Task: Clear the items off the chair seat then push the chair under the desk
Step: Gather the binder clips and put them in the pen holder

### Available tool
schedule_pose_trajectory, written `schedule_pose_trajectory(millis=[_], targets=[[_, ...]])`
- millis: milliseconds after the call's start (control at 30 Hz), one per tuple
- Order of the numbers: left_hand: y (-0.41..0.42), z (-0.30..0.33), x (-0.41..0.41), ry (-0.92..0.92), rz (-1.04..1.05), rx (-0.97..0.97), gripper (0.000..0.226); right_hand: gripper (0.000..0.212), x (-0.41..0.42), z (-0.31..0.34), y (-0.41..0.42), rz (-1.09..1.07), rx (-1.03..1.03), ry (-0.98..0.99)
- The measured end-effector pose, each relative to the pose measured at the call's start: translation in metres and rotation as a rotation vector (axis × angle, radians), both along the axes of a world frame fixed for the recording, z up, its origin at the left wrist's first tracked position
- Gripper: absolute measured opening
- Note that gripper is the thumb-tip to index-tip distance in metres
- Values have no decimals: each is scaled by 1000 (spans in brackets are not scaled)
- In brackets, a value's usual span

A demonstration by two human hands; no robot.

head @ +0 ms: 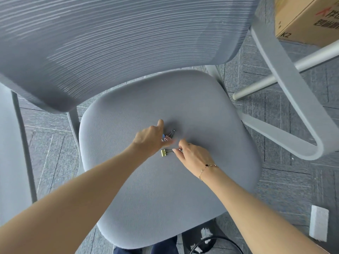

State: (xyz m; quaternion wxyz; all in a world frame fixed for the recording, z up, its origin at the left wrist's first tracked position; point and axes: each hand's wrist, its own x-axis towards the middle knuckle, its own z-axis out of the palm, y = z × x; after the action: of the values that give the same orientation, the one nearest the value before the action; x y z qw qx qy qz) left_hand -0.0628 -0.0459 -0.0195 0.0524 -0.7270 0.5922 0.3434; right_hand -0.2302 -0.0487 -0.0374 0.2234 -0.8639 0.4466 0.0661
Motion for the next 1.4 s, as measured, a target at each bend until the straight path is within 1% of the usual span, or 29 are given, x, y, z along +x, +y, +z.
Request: schedule_pose_trajectory(millis=[33, 100, 200, 233, 333, 367, 400, 433, 500, 533, 600, 700, 767, 833, 867, 900, 967, 1033, 1067, 1133, 1200, 1233, 1333, 1400], targets=[[0, -2, -3, -24, -52, 10, 56, 32, 0, -1, 1, 7, -16, -21], [3, -11, -4, -85, -166, -26, 53, 30, -2, -3, 1, 31, -56, -38], [13, -25, -2, -185, -308, -235, 38, 37, -1, -2, 5, 52, -80, 67], [16, -28, -1, -214, -343, -279, 36, 40, 0, -3, 6, 47, -89, 107], [18, -34, 4, -280, -397, -320, 27, 43, 7, 2, 7, 27, -88, 174], [18, -35, 5, -285, -381, -298, 28, 42, 10, 5, 8, 23, -77, 180], [19, -30, 5, -279, -372, -236, 29, 41, 12, 8, 8, 23, -66, 180], [20, -26, 7, -276, -329, -191, 26, 41, 14, 10, 8, 28, -57, 170], [25, -17, 14, -250, -230, -89, 13, 44, 19, 11, 10, 48, -35, 158], [26, -14, 19, -218, -199, -57, 12, 47, 21, 11, 10, 62, -31, 157], [28, -4, 29, -142, -95, -4, 16, 50, 25, 10, 12, 102, -42, 170], [31, 9, 42, -95, 24, 43, 20, 56, 27, 5, 15, 131, -5, 211], [34, 12, 48, -81, 61, 74, 18, 51, 30, 9, 13, 141, -14, 242], [38, 15, 51, -69, 60, 80, 8, 35, 29, 15, 12, 262, -41, 287], [39, 16, 51, -73, 54, 72, 11, 28, 28, 14, 11, 305, -38, 248], [40, 17, 52, -80, 46, 59, 13, 28, 27, 12, 11, 309, 11, 249], [42, 20, 52, -93, 39, 25, 13, 26, 30, 17, 13, 269, 96, 267], [42, 24, 51, -105, 21, 17, 11, 15, 34, 28, 17, 182, 140, 263], [42, 28, 50, -101, -2, 13, 12, 13, 36, 34, 17, 136, 173, 257], [43, 43, 49, -85, -63, 5, 19, 13, 37, 46, 19, 116, 175, 261], [45, 61, 48, -57, -96, 38, 29, 13, 34, 61, 21, 73, 182, 246], [46, 71, 48, -39, -103, 52, 30, 14, 32, 70, 23, 50, 193, 240], [48, 107, 46, 19, -120, 100, 19, 14, 25, 106, 32, -27, 223, 214], [53, 138, 39, 47, -122, 145, 16, 14, 17, 135, 42, -95, 232, 193]])
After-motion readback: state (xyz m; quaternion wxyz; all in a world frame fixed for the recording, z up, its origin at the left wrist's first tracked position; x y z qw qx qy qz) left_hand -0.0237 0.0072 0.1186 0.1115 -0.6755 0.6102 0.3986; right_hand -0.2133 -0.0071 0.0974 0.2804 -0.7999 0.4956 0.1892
